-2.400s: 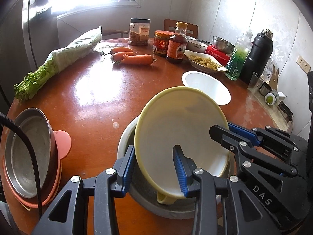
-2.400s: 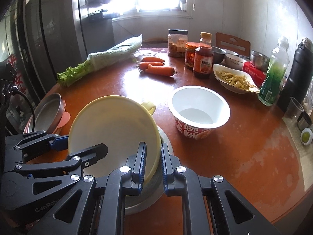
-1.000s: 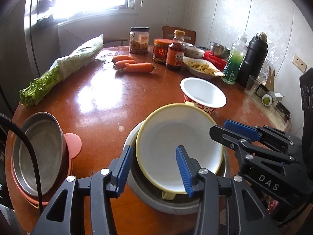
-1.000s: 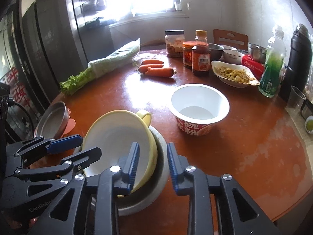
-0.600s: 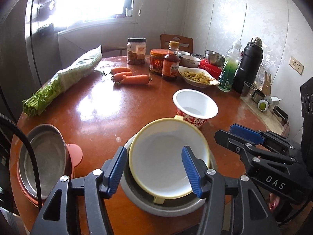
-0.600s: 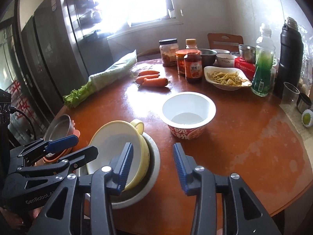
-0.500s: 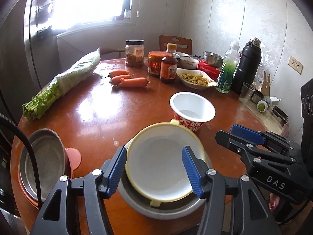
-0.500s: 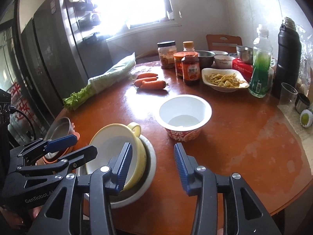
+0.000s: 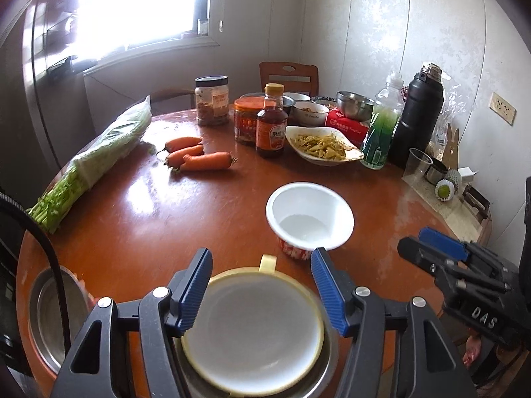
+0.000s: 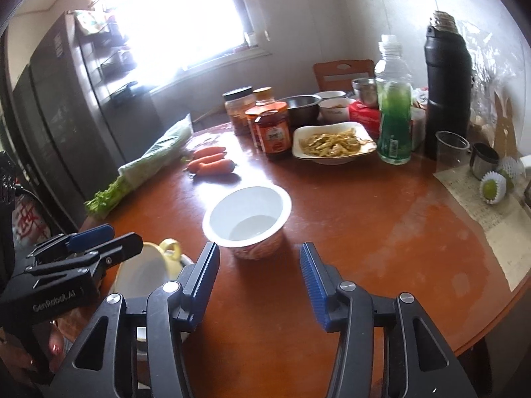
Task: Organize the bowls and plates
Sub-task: 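Move the right tool to the white paper bowl and close on its rim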
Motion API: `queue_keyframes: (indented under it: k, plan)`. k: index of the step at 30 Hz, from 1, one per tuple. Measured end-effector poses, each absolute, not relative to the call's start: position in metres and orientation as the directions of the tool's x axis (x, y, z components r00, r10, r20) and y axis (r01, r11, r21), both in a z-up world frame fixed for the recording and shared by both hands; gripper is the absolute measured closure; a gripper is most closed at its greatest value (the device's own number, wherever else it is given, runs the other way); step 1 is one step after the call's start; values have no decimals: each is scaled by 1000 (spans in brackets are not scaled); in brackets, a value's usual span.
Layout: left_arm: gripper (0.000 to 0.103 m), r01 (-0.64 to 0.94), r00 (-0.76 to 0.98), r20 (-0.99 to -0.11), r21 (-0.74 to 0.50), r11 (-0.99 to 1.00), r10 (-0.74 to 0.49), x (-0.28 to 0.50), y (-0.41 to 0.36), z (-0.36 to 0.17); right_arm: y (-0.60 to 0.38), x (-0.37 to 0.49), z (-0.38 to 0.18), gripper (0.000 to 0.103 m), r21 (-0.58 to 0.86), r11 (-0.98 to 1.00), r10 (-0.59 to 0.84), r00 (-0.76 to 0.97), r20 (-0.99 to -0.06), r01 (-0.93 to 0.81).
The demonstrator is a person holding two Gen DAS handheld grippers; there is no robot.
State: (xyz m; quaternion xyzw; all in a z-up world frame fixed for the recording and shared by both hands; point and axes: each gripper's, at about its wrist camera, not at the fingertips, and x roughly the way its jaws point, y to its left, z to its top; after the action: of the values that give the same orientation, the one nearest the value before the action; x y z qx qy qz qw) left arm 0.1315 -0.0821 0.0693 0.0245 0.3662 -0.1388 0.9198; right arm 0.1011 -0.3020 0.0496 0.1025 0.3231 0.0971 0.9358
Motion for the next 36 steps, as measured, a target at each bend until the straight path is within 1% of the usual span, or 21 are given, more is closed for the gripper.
queue_keyframes:
  k: [8, 15, 23, 29, 32, 34, 36]
  plan:
    - [41, 300, 656, -713, -54, 952, -247, 167, -101, 66, -306, 124, 37, 51, 279, 954, 265, 749, -607, -111]
    - [41, 286, 637, -736, -51, 957, -229, 194, -106, 59, -303, 149, 29, 51, 270, 957, 259, 725, -638, -103]
    - [41, 276, 576, -788, -60, 959, -215, 227, -110, 43, -298, 181, 18, 51, 265, 959, 254, 701, -666, -95]
    - [41, 267, 561, -802, -57, 962, -204, 240, -112, 36, -290, 196, 7, 51, 249, 963, 252, 681, -688, -105]
    - [41, 275, 543, -810, -74, 958, -219, 245, -114, 31, -289, 200, 5, 56, 247, 963, 252, 681, -688, -107]
    - [41, 282, 529, -819, -77, 956, -222, 249, -116, 28, -288, 202, 3, 63, 241, 965, 246, 680, -690, -104]
    - [41, 284, 521, -823, -81, 955, -224, 251, -117, 24, -289, 202, 1, 67, 245, 965, 242, 686, -686, -96]
